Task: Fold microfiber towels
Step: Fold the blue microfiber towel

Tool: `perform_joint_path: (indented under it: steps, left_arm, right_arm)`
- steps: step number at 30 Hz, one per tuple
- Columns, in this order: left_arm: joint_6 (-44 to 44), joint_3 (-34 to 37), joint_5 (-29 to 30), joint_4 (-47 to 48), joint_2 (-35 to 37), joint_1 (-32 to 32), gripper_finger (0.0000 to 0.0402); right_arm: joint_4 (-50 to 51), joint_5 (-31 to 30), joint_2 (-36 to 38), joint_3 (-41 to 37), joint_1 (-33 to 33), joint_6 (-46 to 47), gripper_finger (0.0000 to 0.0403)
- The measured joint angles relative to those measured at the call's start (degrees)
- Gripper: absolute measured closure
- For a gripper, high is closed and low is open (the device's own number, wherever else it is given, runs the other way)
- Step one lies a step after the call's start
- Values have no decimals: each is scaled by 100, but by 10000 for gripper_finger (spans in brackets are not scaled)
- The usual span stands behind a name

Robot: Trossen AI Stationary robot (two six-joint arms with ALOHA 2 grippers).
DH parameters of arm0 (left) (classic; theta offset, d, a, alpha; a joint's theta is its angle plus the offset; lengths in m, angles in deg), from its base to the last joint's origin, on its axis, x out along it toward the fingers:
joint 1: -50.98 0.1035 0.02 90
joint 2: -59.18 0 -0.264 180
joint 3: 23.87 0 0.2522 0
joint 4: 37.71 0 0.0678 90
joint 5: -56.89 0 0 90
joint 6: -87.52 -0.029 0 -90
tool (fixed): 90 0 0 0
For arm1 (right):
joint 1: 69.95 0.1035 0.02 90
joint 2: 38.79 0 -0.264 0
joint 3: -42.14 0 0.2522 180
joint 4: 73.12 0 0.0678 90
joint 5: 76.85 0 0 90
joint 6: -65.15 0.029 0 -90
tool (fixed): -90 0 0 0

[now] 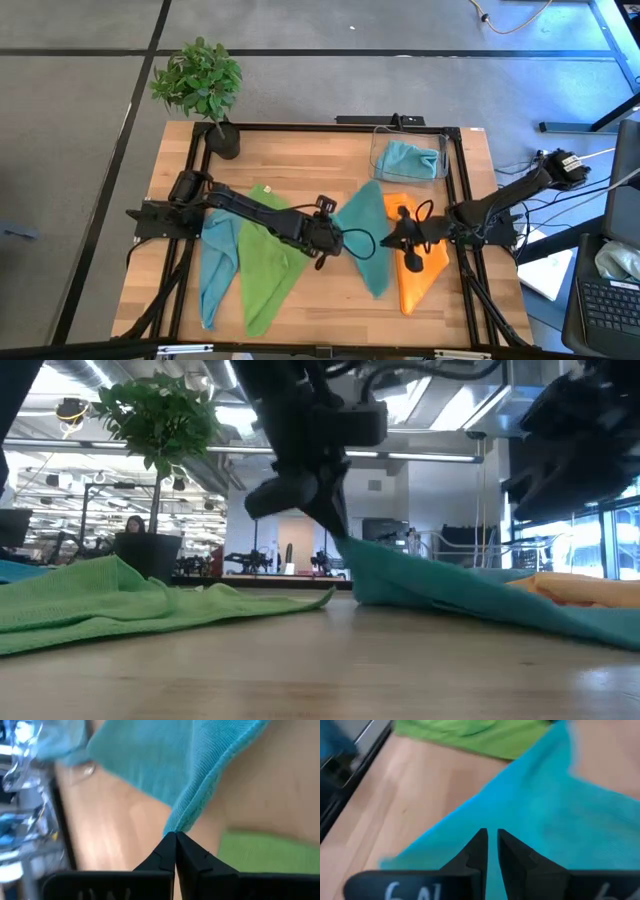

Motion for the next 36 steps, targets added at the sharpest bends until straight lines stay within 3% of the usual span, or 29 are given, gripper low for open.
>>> perform_joint_path:
  steps: [4,7,11,16,19,22,25,29,36]
  left_arm:
    - [434,-395,351,1083,2,-30,401]
    - [787,-625,502,1676,2,-23,401]
    - [1232,-1015,913,2134,2,-25,401]
    - [1471,-1616,1204,2392,7,-44,401]
    - [1406,-1918,1242,2403,7,-103,401]
    - [1346,-2138,1246,2394,12,-202,401]
    - [1376,-2213,1346,2522,15,-367,402]
    - [1394,-2221,1636,2779,15,-619,401]
    - [1224,-2221,1471,2922,15,-1165,401]
  right_arm:
    - [-703,-206,-470,67,341,-520,353]
    - [-895,-527,-823,327,380,-625,326]
    - [-1021,-913,-1346,831,218,-521,259]
    - [-1545,-968,-2321,1546,118,-261,166]
    - [-1751,-1002,-3052,2097,118,-67,137]
    - [-1527,-1254,-3630,2649,119,-169,129]
    - [-609,-1340,-3778,3079,119,-404,134]
    - [434,-2028,-3624,3299,222,-334,153]
    - [1644,-2898,-2925,3270,452,-771,179]
